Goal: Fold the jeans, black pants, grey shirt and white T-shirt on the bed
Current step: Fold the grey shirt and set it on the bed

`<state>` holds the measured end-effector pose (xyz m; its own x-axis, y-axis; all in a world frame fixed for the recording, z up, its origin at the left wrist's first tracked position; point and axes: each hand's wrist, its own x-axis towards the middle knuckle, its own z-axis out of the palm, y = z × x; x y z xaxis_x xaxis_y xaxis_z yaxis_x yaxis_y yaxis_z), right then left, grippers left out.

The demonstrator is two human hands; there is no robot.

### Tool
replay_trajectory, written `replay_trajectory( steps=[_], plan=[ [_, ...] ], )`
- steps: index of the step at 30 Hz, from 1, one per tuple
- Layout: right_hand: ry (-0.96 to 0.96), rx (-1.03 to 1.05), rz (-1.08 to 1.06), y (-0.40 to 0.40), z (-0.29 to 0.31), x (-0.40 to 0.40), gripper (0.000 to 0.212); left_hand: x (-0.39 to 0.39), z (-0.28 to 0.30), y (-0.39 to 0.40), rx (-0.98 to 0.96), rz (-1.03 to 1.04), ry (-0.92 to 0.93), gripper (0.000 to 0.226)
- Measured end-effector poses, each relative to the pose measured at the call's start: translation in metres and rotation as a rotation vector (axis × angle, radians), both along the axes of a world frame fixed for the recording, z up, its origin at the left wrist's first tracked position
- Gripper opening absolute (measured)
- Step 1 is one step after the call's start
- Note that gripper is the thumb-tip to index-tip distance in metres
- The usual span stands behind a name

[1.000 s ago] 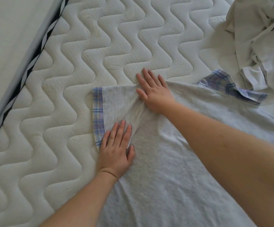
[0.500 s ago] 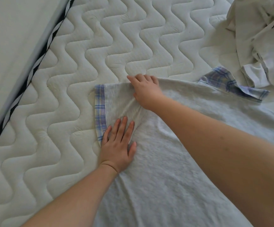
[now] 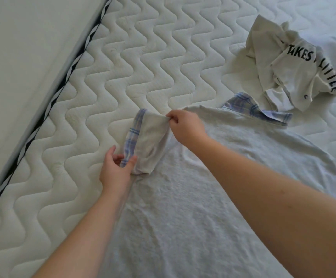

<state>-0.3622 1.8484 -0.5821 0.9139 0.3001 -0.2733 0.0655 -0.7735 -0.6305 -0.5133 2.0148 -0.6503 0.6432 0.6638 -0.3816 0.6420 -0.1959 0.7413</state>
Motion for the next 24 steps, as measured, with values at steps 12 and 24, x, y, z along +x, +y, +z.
replay_trajectory(
  steps=[12, 24],
  plan=[
    [0.53, 0.771, -0.552, -0.074, -0.001, 0.01, 0.027, -0.002, 0.091, -0.084, 0.114, -0.607, -0.523, 0.008],
    [0.322, 0.177, -0.526, -0.122, -0.038, -0.002, 0.058, 0.009, 0.061, -0.119, -0.006, -0.896, -0.361, 0.02]
  ],
)
